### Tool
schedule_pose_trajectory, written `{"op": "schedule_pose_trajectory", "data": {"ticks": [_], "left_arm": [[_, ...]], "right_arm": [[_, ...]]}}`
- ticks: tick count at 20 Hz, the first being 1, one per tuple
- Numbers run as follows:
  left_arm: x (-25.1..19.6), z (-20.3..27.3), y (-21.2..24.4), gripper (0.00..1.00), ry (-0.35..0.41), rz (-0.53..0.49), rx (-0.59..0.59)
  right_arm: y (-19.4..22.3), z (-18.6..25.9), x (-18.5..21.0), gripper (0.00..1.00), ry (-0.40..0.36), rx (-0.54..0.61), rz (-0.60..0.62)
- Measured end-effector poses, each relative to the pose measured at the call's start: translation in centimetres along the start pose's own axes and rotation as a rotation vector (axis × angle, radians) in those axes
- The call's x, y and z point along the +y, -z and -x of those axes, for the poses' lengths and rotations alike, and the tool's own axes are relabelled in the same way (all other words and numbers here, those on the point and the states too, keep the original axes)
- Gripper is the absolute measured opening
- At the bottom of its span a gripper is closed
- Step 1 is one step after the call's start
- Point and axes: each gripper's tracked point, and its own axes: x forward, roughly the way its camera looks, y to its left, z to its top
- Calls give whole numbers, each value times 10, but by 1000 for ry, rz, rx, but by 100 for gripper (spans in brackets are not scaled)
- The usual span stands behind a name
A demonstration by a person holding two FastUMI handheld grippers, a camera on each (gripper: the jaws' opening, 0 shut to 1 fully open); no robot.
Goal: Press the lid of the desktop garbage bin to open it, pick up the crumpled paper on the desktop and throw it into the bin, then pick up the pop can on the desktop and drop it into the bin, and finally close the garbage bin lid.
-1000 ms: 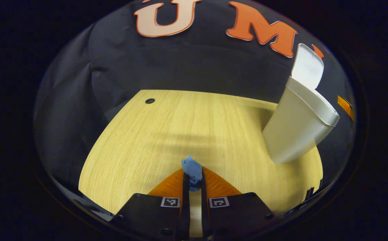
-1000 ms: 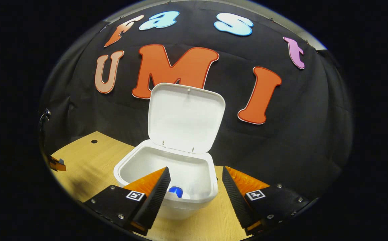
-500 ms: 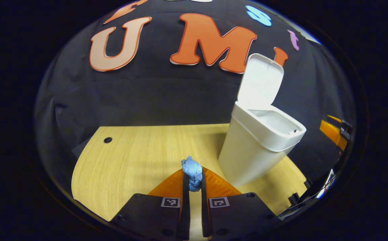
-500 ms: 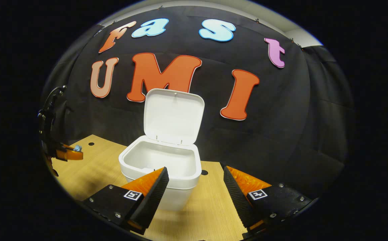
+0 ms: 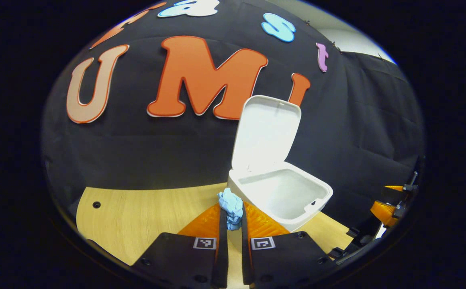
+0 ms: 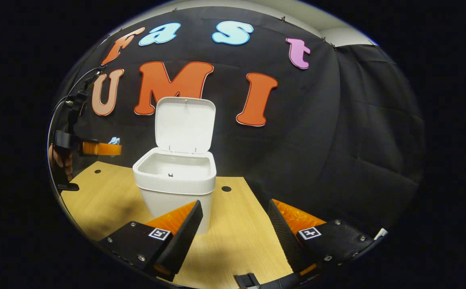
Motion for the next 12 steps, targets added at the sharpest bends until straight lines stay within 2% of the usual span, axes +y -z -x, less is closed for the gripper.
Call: {"op": "schedule_pose_trajectory", "data": {"ticks": [8,12], "left_arm": [[-63,-33,-21,17,136,-55,-42],[-76,-46,-18,19,156,-83,-39]], "right_arm": [[8,39,-35,99,144,17,-46],[5,51,-44,99,209,26,-41]]}}
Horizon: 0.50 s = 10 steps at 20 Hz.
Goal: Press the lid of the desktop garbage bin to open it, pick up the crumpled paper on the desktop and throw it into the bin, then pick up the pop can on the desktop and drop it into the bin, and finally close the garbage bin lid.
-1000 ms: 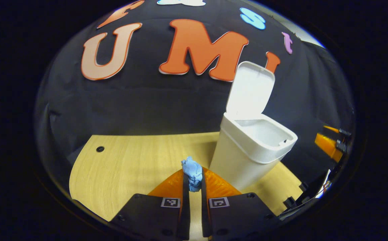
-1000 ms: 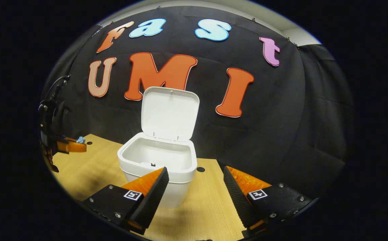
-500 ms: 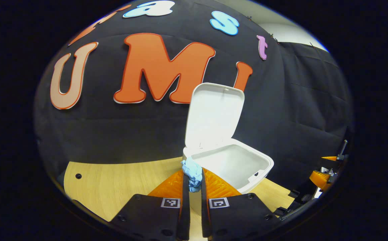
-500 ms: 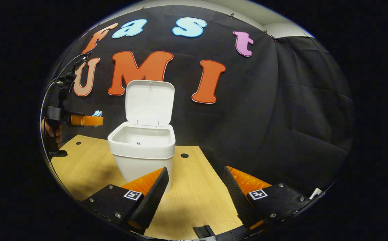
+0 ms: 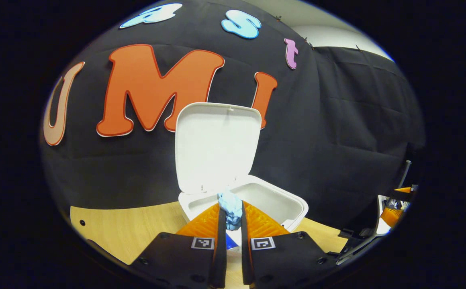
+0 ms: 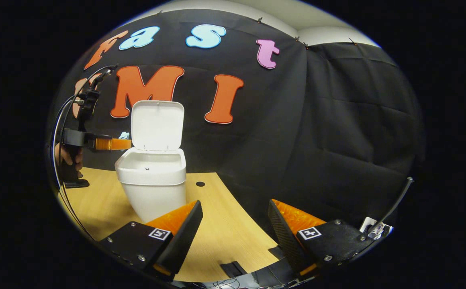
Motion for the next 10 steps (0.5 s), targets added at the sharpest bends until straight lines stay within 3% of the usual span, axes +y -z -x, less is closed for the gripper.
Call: {"op": "schedule_pose_trajectory", "data": {"ticks": [4,5,8,9,10], "left_arm": [[-4,-4,7,31,20,-8,18],[-5,-3,5,52,22,-10,10],[-5,1,2,76,25,-40,-7],[-6,4,0,91,25,-53,-14],[-7,6,2,98,35,-61,-13]], "right_arm": [[-3,9,-10,99,29,3,-4],[-8,9,-9,99,27,-6,3],[-20,3,0,99,6,-22,36],[-24,0,4,99,-7,-27,44],[-29,-3,9,99,-20,-34,52]]}}
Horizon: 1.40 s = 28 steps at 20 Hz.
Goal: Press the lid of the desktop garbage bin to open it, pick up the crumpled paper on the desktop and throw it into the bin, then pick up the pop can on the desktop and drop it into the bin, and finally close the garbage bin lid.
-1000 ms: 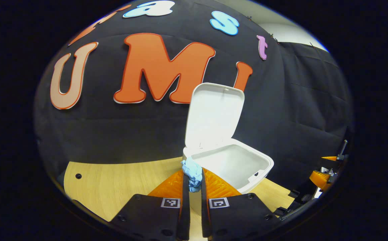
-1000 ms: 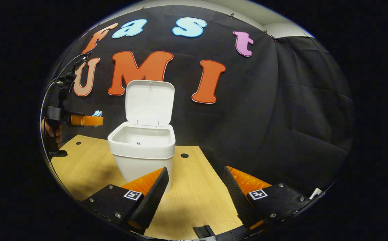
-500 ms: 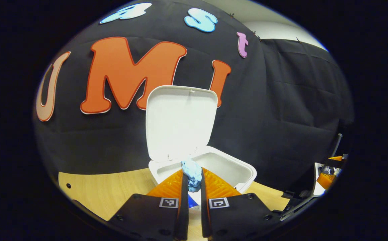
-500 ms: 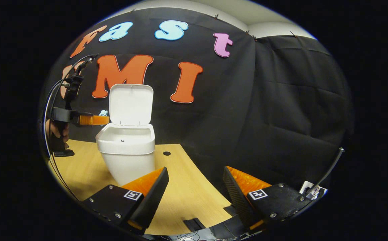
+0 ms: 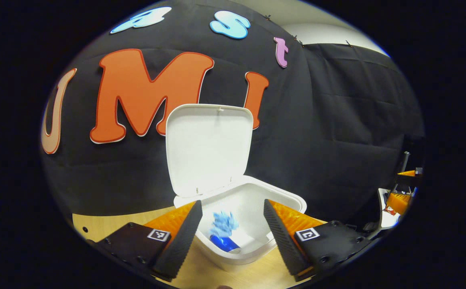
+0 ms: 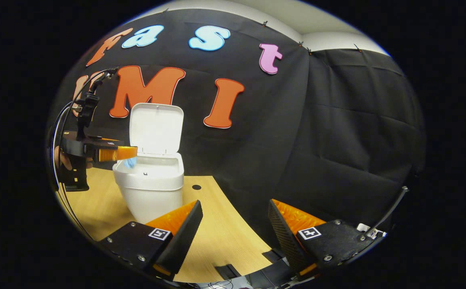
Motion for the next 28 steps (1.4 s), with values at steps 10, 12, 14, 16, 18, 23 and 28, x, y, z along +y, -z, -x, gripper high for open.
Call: {"op": "schedule_pose_trajectory", "data": {"ticks": [10,12,14,16,18,23,28], "left_arm": [[63,70,24,100,-173,-26,16],[80,92,32,100,-234,-40,24],[95,115,39,100,-292,-45,27],[115,140,48,100,-356,-48,37],[133,167,59,100,-427,-29,57],[174,233,92,100,-591,61,89],[205,298,126,100,-758,127,126]], "right_arm": [[-63,-40,63,99,-161,-98,76],[-74,-52,79,99,-200,-108,84],[-91,-62,99,99,-246,-132,85],[-104,-72,118,99,-288,-155,95],[-119,-83,136,99,-319,-171,106],[-156,-107,179,99,-382,-195,112],[-199,-139,202,99,-393,-217,103]]}}
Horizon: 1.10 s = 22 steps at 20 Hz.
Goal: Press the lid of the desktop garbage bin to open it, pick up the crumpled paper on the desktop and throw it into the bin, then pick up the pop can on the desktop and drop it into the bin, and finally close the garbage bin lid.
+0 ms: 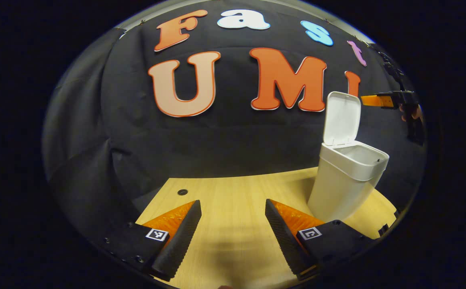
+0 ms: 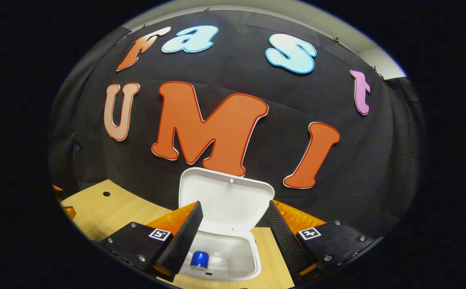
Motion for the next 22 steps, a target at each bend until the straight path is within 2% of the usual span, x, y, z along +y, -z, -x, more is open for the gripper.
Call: {"op": "schedule_pose_trajectory", "data": {"ticks": [4,9,16,19,22], "left_arm": [[41,14,18,100,-112,26,33],[65,30,34,100,-185,62,55],[81,43,37,100,-226,81,51],[83,44,38,100,-226,94,53],[75,39,43,100,-197,98,76]], "right_arm": [[-18,-38,-1,99,25,-1,-12],[-38,-69,1,99,25,-16,49],[-34,-94,6,99,19,18,17],[-31,-90,7,99,12,35,-5],[-28,-82,8,95,9,21,-18]]}}
